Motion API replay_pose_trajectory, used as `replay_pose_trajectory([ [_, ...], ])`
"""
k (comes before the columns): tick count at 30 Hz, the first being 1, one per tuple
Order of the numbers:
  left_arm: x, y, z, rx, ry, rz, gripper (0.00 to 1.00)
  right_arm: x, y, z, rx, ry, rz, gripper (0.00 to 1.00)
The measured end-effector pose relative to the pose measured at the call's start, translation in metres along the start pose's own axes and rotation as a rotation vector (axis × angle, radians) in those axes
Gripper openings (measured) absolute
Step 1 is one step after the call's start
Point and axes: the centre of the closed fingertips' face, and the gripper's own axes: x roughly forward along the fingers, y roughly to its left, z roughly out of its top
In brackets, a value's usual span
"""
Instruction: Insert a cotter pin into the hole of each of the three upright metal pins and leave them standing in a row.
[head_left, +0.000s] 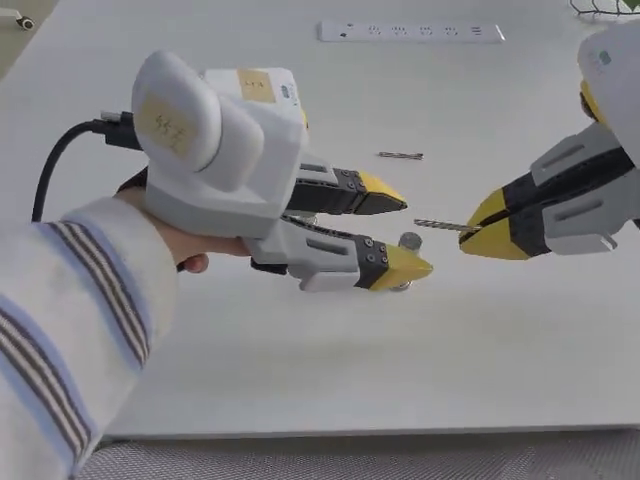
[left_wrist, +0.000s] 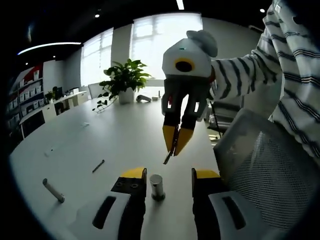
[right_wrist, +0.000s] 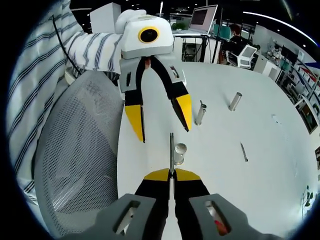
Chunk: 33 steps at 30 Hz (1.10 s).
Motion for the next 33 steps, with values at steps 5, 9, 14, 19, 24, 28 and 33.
replay_pose_trajectory([
  [5, 0.01, 0.004, -0.009, -0.025, 0.027, 0.0, 0.31, 0.002, -0.004, -0.018, 0.031, 0.042, -0.017, 0.0],
  [9, 0.016, 0.011, -0.016, -0.041, 0.047, 0.022, 0.3, 0.005, -0.005, -0.029, 0.042, 0.068, -0.024, 0.0],
  [14, 0.021, 0.02, -0.021, -0.036, 0.07, 0.041, 0.25, 0.008, -0.007, -0.034, 0.061, 0.067, -0.026, 0.0],
  [19, 0.025, 0.021, -0.026, -0.053, 0.092, 0.031, 0.23, 0.013, -0.009, -0.036, 0.079, 0.054, -0.018, 0.0],
  [24, 0.027, 0.018, -0.03, -0.042, 0.106, 0.019, 0.23, 0.018, -0.01, -0.037, 0.078, 0.056, -0.007, 0.0],
  [28, 0.029, 0.017, -0.035, -0.027, 0.129, 0.014, 0.18, 0.022, -0.01, -0.037, 0.074, 0.06, -0.002, 0.0],
  [33, 0.031, 0.019, -0.037, -0.031, 0.133, 0.028, 0.1, 0.023, -0.009, -0.035, 0.068, 0.064, 0.003, 0.0],
])
